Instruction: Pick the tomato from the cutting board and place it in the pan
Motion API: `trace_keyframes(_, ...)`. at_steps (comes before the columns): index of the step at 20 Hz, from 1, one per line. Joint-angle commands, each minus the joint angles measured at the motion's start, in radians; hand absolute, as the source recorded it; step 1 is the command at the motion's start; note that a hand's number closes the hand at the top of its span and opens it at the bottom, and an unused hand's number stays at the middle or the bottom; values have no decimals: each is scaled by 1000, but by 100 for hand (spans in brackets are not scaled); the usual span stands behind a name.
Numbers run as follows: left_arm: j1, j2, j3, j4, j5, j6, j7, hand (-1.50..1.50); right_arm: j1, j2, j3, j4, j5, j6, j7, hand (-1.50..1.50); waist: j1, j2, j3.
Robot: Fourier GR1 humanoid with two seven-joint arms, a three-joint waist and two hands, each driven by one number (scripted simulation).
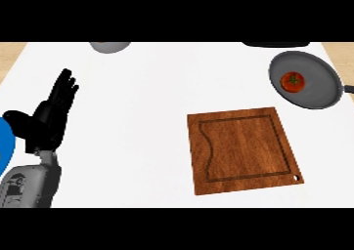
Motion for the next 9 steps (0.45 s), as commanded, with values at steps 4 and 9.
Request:
trace_keyframes(4, 58, 19, 22, -9, 17, -30, -36, 0, 120, -45, 14, -57, -75, 168, -43, -150, -6, -4, -1)
trace_keyframes(9, 7, -16, -5, -5, -11, 10, -1, 0, 157, 36, 96, -236, -94, 112, 35, -150, -17, -7, -3)
